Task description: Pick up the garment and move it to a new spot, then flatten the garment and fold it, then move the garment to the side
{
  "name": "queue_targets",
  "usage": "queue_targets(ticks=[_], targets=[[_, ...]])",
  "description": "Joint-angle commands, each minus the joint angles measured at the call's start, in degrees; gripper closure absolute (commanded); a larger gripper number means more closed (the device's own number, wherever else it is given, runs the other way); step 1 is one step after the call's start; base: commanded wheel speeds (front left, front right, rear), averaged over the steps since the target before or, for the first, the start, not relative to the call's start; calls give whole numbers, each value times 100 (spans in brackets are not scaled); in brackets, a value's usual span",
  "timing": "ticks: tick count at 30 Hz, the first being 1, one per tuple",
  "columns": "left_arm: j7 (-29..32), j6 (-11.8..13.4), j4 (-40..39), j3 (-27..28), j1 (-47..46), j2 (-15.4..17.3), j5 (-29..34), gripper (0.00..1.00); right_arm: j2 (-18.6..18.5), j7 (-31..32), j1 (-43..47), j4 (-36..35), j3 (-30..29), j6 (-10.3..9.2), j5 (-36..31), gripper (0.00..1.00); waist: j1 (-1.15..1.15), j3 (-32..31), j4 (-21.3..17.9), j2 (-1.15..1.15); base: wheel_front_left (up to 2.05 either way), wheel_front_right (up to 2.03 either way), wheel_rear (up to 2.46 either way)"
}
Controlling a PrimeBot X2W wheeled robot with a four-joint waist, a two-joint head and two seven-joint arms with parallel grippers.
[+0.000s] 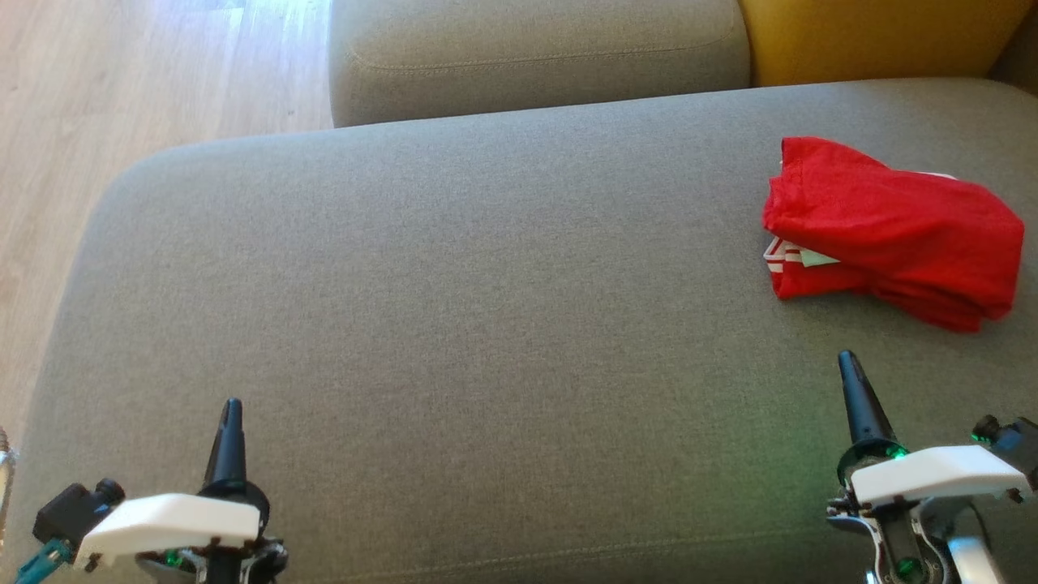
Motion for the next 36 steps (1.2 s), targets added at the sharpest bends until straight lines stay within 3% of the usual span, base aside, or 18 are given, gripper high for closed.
queue_targets(ticks=[1,36], targets=[[47,-66,-142,151,-360,96,-171,100,-9,61,-284,-238,42,-1,178,100,0,3,1,0,0,0,0],[637,-331,200,425,-769,102,-2271,100,-7,643,-319,-355,-85,-2,2387,100,0,62,10,0,0,0,0]])
